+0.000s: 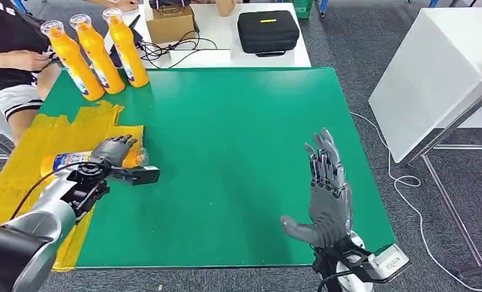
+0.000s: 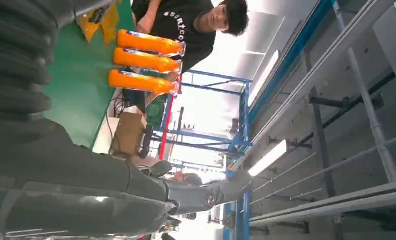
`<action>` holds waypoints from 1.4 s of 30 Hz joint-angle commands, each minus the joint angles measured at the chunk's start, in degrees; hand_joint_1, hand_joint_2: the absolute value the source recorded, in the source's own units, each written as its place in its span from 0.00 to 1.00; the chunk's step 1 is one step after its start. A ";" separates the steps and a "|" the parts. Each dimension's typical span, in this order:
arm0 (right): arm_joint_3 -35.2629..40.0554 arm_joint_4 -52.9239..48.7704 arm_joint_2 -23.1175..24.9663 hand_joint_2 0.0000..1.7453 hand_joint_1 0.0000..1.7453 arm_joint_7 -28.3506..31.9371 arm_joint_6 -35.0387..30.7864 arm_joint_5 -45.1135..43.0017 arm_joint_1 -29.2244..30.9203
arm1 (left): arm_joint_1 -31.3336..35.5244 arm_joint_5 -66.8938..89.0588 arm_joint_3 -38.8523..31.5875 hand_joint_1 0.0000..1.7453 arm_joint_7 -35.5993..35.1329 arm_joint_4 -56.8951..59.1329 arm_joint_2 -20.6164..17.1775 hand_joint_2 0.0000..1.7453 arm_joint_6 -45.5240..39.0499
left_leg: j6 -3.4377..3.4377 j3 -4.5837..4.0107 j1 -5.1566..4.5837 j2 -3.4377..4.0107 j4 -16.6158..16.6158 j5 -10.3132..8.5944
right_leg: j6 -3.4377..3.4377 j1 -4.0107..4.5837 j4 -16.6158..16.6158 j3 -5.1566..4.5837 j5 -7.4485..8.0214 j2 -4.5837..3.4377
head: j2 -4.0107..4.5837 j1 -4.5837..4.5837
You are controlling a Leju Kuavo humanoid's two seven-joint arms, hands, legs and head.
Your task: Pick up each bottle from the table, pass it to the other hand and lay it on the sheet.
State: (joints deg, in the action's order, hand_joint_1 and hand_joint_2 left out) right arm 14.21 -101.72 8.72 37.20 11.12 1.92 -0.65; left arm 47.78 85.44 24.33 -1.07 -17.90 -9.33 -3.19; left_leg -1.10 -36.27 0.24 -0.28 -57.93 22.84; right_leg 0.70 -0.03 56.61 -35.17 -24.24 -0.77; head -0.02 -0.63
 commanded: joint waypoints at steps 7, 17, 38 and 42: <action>-2.26 -0.21 -1.13 1.00 0.00 0.14 -3.82 1.61 -3.95 | -2.95 -8.73 -14.34 0.00 10.58 -11.88 5.57 0.00 -16.82 | 0.01 0.25 0.01 -0.28 0.04 0.08 | 0.05 0.01 -0.08 0.35 -0.15 0.34 | 0.00 0.00; -3.01 -4.54 -0.15 1.00 0.00 1.58 -19.16 8.78 -7.60 | -25.38 -18.97 -11.79 0.00 13.02 -57.43 10.18 0.00 -15.26 | -0.02 0.22 -0.09 -0.05 0.00 0.24 | 0.06 -0.06 -0.05 0.26 -0.18 0.12 | 0.00 0.00; 0.53 1.60 -2.89 1.00 0.00 -10.80 -27.47 4.32 -12.44 | -56.73 -80.96 -20.67 0.00 20.32 -72.63 18.60 0.00 8.20 | -0.01 0.32 -0.03 0.01 0.07 0.48 | 0.24 -0.01 -0.16 0.36 -0.41 0.00 | 0.00 -0.02; 0.01 4.22 -1.86 1.00 0.00 -12.66 -26.44 4.64 -8.83 | -56.09 -80.79 -19.99 0.00 20.20 -71.33 18.74 0.00 7.93 | -0.03 0.31 -0.05 0.08 0.08 0.48 | 0.25 -0.02 -0.16 0.34 -0.38 -0.07 | 0.00 -0.04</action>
